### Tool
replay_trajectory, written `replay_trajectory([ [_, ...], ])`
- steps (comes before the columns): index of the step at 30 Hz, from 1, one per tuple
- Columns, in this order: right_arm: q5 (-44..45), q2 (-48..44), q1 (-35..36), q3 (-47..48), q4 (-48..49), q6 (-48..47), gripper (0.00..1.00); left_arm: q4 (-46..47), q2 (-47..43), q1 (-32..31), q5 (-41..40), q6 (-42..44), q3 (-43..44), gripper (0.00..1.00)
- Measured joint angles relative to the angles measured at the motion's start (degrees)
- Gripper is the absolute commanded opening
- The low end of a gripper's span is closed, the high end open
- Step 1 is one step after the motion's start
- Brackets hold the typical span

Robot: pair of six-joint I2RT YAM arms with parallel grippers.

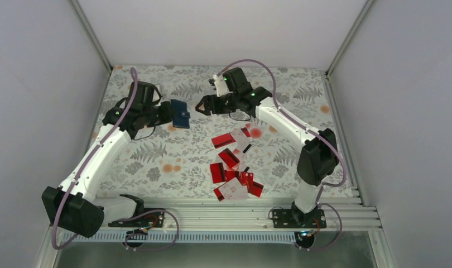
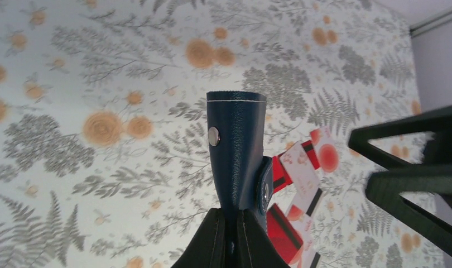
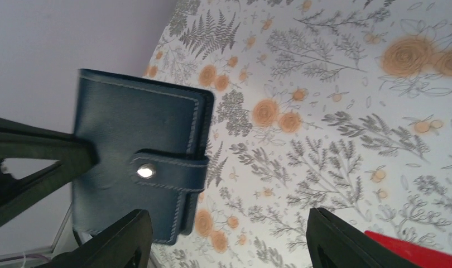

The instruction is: Put the credit cards into the card holder

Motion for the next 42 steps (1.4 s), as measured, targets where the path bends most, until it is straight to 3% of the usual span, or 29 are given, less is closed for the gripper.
replay_trajectory([
  [14, 10.19, -2.05, 13.16, 0.72, -2.23, 10.12, 0.52, -7.21, -1.81, -0.13, -3.89, -2.16, 0.5, 0.02],
  [28, 8.57, 4.59, 13.79, 8.81, -1.33, 11.08, 0.47, -8.9, -1.92, -0.68, -5.05, -3.48, 3.58, 0.02],
  [42, 9.77, 5.97, 13.68, 9.64, -2.71, 9.77, 0.42, -8.02, -3.69, -3.58, -6.54, -3.43, 2.6, 0.02],
])
